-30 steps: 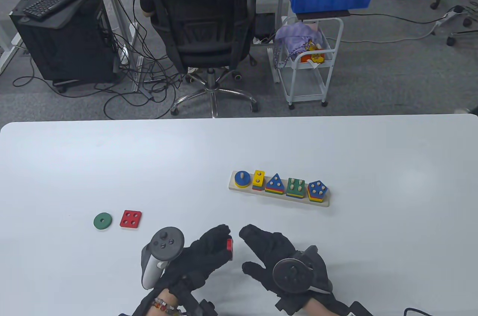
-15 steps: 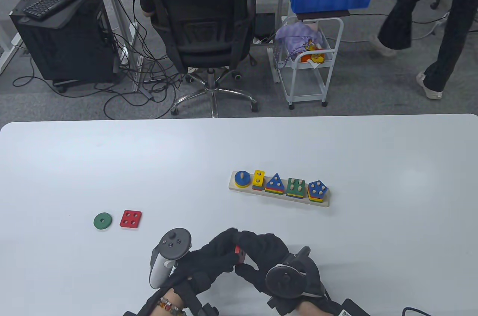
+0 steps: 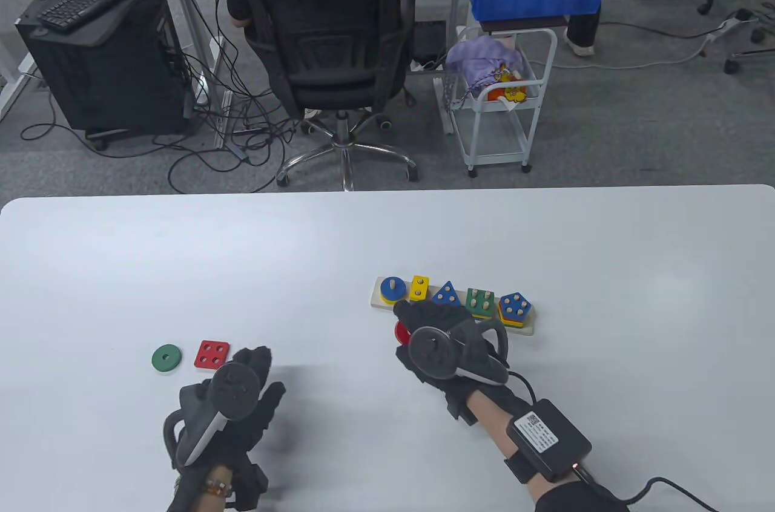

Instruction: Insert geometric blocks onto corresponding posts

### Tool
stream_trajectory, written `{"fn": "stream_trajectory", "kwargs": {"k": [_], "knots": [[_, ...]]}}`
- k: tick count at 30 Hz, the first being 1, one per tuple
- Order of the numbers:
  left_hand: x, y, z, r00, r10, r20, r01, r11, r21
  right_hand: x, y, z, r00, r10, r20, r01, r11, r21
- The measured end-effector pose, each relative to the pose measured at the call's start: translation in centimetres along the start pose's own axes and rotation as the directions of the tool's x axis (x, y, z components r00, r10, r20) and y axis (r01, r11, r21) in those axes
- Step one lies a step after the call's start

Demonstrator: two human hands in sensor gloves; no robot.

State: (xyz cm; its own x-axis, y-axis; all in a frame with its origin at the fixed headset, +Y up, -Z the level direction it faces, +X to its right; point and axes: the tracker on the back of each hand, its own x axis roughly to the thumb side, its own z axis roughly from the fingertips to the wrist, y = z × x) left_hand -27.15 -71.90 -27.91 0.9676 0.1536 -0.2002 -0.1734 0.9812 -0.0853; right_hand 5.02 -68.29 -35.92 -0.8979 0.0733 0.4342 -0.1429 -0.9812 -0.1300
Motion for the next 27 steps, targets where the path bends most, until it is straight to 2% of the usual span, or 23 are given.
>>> {"fn": "stream_trajectory", "kwargs": {"k": [2, 5, 10, 17, 23, 25, 27], "knots": [[-1.1, 0.5, -0.2, 0.996, -0.063, -0.067, 0.065, 0.997, 0.030, -0.1, 0.4, -1.5, 0.999, 0.027, -0.031, -0.026, 0.999, 0.025], [-2.4, 1.4, -0.2, 0.989, -0.067, -0.130, 0.078, 0.994, 0.082, -0.1, 1.5, -4.2, 0.994, 0.077, -0.076, -0.072, 0.995, 0.068], [-5.7, 2.3, -0.2, 0.977, 0.067, -0.201, -0.050, 0.995, 0.086, -0.2, 3.8, -7.6, 0.974, 0.174, -0.147, -0.160, 0.982, 0.102], [-7.7, 1.9, -0.9, 0.961, 0.086, -0.261, -0.079, 0.996, 0.036, -0.6, 5.8, -9.2, 0.971, 0.109, -0.212, -0.100, 0.993, 0.056], [-7.5, 1.8, -0.9, 0.964, 0.085, -0.253, -0.079, 0.996, 0.034, -0.8, 6.5, -9.3, 0.969, 0.114, -0.218, -0.097, 0.991, 0.087], [-7.4, 1.6, -1.0, 0.965, 0.071, -0.254, -0.067, 0.997, 0.024, -1.0, 6.8, -9.4, 0.966, 0.131, -0.222, -0.100, 0.984, 0.145], [-7.4, 1.5, -1.0, 0.965, 0.067, -0.255, -0.064, 0.998, 0.017, -1.1, 6.7, -9.2, 0.967, 0.135, -0.216, -0.107, 0.985, 0.136]]}}
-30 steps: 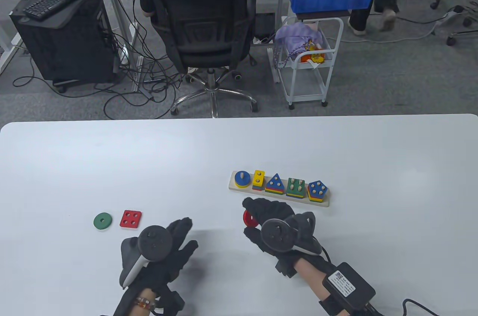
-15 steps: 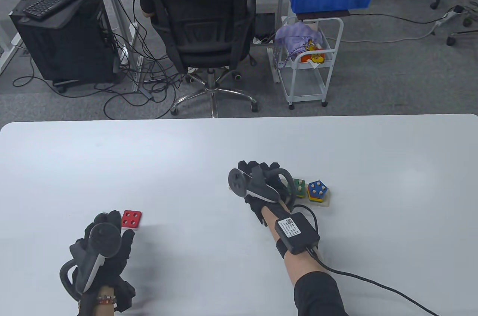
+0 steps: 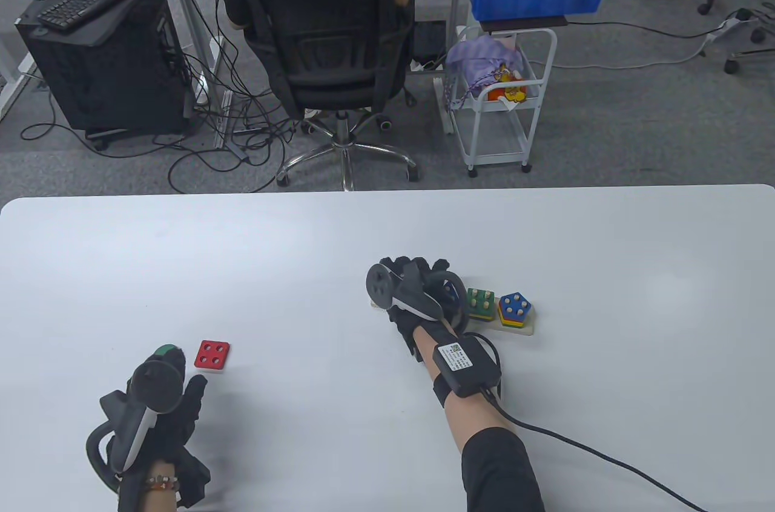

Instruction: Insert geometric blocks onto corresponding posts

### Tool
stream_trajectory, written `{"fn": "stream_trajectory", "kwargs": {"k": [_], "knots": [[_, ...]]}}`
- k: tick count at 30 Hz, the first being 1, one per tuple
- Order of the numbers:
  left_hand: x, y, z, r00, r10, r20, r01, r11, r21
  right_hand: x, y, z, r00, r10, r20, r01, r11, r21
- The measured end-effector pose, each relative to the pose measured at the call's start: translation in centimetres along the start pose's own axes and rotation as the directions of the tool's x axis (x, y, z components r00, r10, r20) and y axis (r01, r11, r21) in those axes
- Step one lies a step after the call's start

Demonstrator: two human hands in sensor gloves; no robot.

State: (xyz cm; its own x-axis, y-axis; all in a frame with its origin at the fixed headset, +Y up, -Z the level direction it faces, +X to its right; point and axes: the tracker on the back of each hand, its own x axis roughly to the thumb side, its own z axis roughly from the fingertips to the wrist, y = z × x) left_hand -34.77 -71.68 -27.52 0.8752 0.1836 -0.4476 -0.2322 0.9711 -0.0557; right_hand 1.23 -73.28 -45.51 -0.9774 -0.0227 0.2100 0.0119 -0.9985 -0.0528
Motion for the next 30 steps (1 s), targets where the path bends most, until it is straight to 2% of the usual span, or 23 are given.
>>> {"fn": "stream_trajectory", "kwargs": {"k": [3, 8, 12, 16, 19, 21, 24, 26, 29, 30], "knots": [[0.1, 0.0, 0.0, 1.000, 0.002, 0.002, -0.002, 1.000, -0.004, -0.6, -0.5, 0.9, 1.000, -0.012, 0.018, 0.013, 1.000, -0.020], [0.3, -0.2, 0.0, 1.000, -0.002, 0.018, 0.002, 1.000, -0.012, -2.4, -1.8, 4.4, 0.996, -0.004, 0.089, 0.009, 0.999, -0.046], [0.6, -1.0, 0.0, 0.998, 0.019, 0.055, -0.014, 0.997, -0.081, -4.5, -2.8, 9.0, 0.987, -0.064, 0.145, 0.073, 0.996, -0.059], [1.5, -1.5, 0.1, 0.996, -0.042, 0.084, 0.049, 0.995, -0.084, -6.8, -3.3, 14.8, 0.978, -0.095, 0.184, 0.105, 0.994, -0.044], [1.6, -1.5, 0.0, 0.995, -0.005, 0.101, 0.016, 0.995, -0.099, -8.0, -3.2, 18.1, 0.977, -0.113, 0.178, 0.115, 0.993, 0.001], [1.3, -1.3, 0.0, 0.996, 0.012, 0.093, -0.003, 0.995, -0.100, -8.8, -2.9, 19.7, 0.973, -0.169, 0.159, 0.173, 0.985, -0.011], [1.5, -1.1, 0.1, 0.993, 0.032, 0.112, -0.019, 0.993, -0.115, -9.4, -1.9, 21.2, 0.956, -0.257, 0.144, 0.267, 0.962, -0.052], [2.0, -1.0, 0.3, 0.990, 0.036, 0.134, -0.021, 0.994, -0.111, -9.6, -2.0, 21.3, 0.971, -0.181, 0.154, 0.180, 0.983, 0.020], [2.7, -1.1, 0.0, 0.990, 0.020, 0.140, -0.004, 0.994, -0.113, -9.6, -2.3, 21.5, 0.970, -0.179, 0.165, 0.187, 0.982, -0.037], [2.9, -1.2, -0.4, 0.993, 0.008, 0.122, 0.009, 0.991, -0.132, -9.6, -2.3, 21.6, 0.966, -0.191, 0.172, 0.199, 0.980, -0.026]]}}
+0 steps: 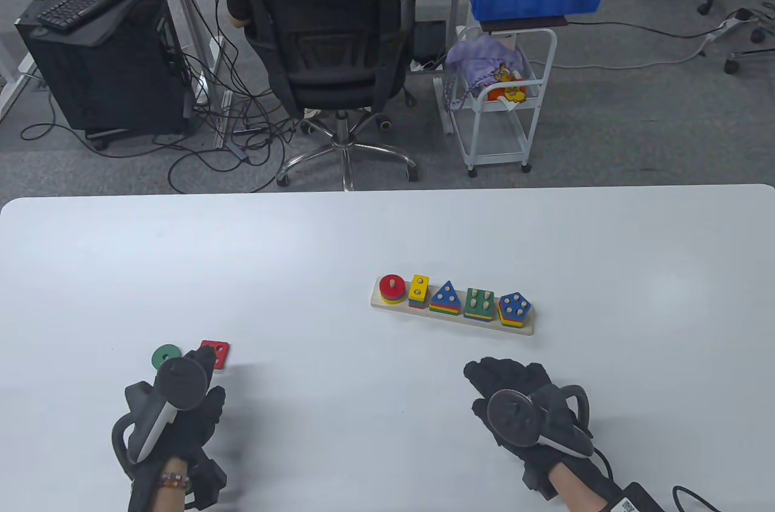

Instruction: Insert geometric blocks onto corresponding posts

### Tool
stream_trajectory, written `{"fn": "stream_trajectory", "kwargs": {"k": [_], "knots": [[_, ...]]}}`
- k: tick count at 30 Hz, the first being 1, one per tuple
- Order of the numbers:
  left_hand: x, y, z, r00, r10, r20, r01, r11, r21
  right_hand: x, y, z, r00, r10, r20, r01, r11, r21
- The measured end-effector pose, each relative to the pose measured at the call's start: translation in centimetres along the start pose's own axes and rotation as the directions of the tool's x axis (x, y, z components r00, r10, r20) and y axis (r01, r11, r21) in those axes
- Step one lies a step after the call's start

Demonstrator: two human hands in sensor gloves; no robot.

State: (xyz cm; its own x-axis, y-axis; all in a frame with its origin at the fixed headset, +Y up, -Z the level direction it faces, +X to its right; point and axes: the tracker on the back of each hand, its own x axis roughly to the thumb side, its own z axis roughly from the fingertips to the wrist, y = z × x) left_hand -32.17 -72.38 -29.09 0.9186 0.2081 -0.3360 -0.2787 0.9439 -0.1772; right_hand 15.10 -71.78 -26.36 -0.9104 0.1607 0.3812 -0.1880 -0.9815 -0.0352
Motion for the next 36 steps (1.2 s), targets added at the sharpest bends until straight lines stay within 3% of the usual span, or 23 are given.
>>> {"fn": "stream_trajectory", "kwargs": {"k": [2, 5, 8, 15, 20, 25, 27, 36], "knots": [[0.5, 0.0, -0.8, 0.998, -0.034, -0.045, 0.032, 0.999, -0.033, 0.2, 0.1, 0.0, 1.000, -0.006, 0.010, 0.006, 0.999, 0.033], [2.3, 0.2, -2.6, 0.964, -0.237, -0.122, 0.221, 0.966, -0.137, 0.6, 0.4, 0.0, 0.999, -0.039, 0.037, 0.036, 0.995, 0.088], [4.2, 0.5, -4.4, 0.919, -0.363, -0.153, 0.353, 0.932, -0.089, 1.1, 0.9, 0.3, 0.996, -0.062, 0.058, 0.053, 0.988, 0.145], [6.3, -1.0, -7.6, 0.858, -0.497, -0.128, 0.469, 0.861, -0.197, 1.2, 1.0, 0.5, 0.997, -0.039, 0.071, 0.027, 0.987, 0.156], [6.7, -2.3, -8.7, 0.747, -0.643, -0.168, 0.597, 0.760, -0.258, 1.4, 1.1, 0.4, 0.995, -0.026, 0.092, 0.009, 0.985, 0.173], [6.8, -3.2, -9.5, 0.696, -0.691, -0.194, 0.662, 0.723, -0.197, 1.8, 1.0, 0.5, 0.995, -0.005, 0.098, -0.011, 0.987, 0.163], [7.1, -3.0, -9.5, 0.659, -0.733, -0.167, 0.714, 0.680, -0.166, 1.9, 0.8, 0.6, 0.995, -0.005, 0.100, -0.010, 0.987, 0.158], [7.0, -2.4, -8.1, 0.699, -0.711, -0.082, 0.690, 0.699, -0.187, 1.9, 0.9, 0.5, 0.995, -0.004, 0.100, -0.012, 0.987, 0.158]]}}
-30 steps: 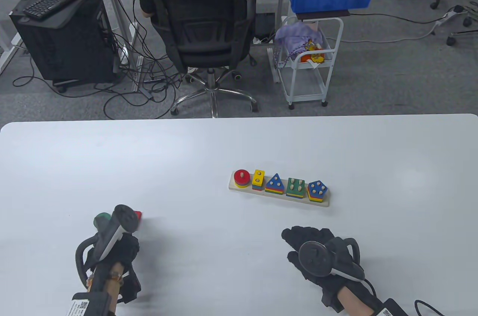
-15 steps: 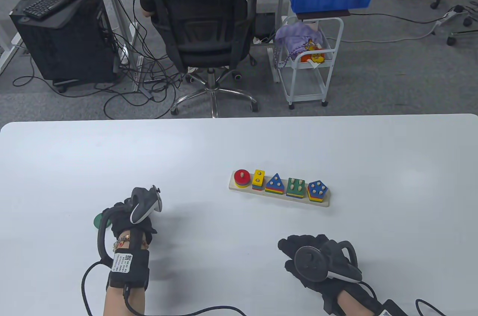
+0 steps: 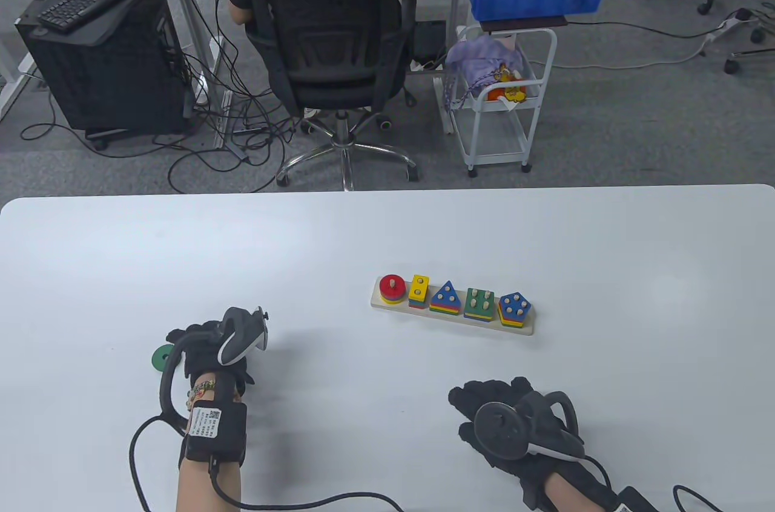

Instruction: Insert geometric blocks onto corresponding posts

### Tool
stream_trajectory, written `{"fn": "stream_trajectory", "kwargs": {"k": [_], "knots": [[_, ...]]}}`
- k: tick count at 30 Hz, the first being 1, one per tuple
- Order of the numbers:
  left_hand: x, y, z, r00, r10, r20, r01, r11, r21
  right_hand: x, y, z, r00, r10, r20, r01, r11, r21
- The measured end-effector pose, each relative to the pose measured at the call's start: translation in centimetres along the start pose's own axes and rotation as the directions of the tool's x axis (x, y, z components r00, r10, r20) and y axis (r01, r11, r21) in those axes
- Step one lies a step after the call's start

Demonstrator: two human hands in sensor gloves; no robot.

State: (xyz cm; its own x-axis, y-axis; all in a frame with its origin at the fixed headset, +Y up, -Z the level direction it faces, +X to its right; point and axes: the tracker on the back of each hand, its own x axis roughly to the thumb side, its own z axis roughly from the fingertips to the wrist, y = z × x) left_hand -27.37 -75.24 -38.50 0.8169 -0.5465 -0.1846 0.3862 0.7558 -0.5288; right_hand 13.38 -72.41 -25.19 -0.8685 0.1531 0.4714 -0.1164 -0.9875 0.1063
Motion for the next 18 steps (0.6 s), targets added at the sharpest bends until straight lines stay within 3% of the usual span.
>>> {"fn": "stream_trajectory", "kwargs": {"k": [6, 9, 13, 15, 17, 18], "knots": [[0.7, 2.5, 2.3, 0.988, 0.108, 0.113, -0.118, 0.990, 0.081, -0.2, 0.1, -0.1, 1.000, -0.012, -0.009, 0.011, 1.000, -0.006], [2.1, 4.2, 4.7, 0.921, 0.218, 0.322, -0.248, 0.967, 0.055, -0.2, 0.2, -0.1, 1.000, -0.022, -0.008, 0.022, 0.999, -0.027], [5.5, 6.0, 9.1, 0.740, 0.324, 0.589, -0.397, 0.918, -0.006, 0.1, 0.1, -0.1, 0.999, -0.048, 0.009, 0.049, 0.994, -0.099], [7.3, 6.5, 11.3, 0.620, 0.372, 0.691, -0.454, 0.888, -0.071, 0.4, 0.0, 0.0, 0.997, -0.069, 0.031, 0.073, 0.987, -0.144], [9.4, 6.7, 13.8, 0.421, 0.462, 0.781, -0.518, 0.829, -0.211, 0.9, -0.2, 0.2, 0.994, -0.086, 0.070, 0.098, 0.975, -0.197], [9.8, 6.7, 14.3, 0.374, 0.484, 0.791, -0.523, 0.814, -0.251, 0.9, -0.2, 0.2, 0.993, -0.086, 0.076, 0.100, 0.974, -0.203]]}}
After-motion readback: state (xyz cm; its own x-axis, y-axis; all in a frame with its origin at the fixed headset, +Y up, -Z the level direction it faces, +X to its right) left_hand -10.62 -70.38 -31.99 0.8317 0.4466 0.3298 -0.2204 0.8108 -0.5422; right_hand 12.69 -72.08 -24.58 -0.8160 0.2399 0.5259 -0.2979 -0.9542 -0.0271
